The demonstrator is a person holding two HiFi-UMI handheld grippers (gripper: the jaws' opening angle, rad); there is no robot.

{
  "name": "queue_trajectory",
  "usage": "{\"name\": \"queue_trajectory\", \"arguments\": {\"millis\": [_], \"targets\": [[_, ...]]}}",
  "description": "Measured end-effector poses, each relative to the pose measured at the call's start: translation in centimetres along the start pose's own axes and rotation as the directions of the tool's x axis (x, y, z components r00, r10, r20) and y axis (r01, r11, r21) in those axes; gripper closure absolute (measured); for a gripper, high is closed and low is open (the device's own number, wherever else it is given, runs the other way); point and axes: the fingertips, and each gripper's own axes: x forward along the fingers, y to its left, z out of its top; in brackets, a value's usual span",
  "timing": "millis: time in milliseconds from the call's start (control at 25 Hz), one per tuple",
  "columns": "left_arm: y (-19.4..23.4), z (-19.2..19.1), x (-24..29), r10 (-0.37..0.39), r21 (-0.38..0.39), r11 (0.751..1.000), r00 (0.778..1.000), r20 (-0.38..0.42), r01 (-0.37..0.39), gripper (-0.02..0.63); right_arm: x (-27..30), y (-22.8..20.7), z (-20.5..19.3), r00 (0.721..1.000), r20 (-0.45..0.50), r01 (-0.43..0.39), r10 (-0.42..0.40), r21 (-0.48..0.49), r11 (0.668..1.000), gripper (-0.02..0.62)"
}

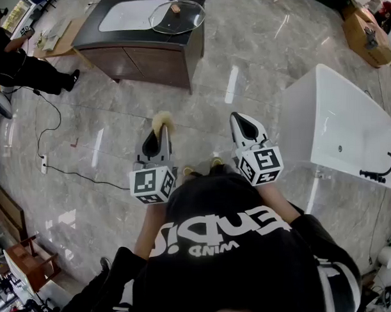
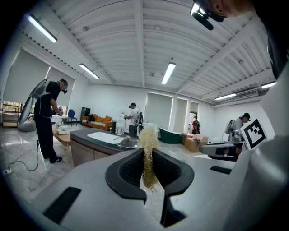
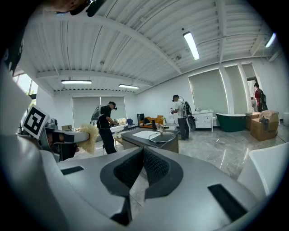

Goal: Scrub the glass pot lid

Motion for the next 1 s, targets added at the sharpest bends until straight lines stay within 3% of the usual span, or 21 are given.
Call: {"name": "queue_trajectory", "arguments": {"millis": [400, 560, 1000], "targets": [[2.2, -0.4, 0.3, -0.008, 0.009, 1.0, 1.0, -0.004, 0.009, 0.555, 1.7, 1.1, -1.1, 1.0, -0.005, 0.029, -0.029, 0.042, 0.999, 0.582], [4.2, -1.3, 0.4, -0.028, 0.02, 0.999, 1.0, -0.011, 0.028, 0.555, 2.8, 2.7, -1.8, 0.999, -0.01, 0.034, -0.034, 0.015, 0.999, 0.582], [7.6, -0.6, 2.8, -0.063, 0.025, 0.998, 0.998, -0.011, 0.064, 0.555, 6.0, 4.0, -0.9, 0.998, 0.018, 0.061, -0.061, 0.033, 0.998, 0.581]]}}
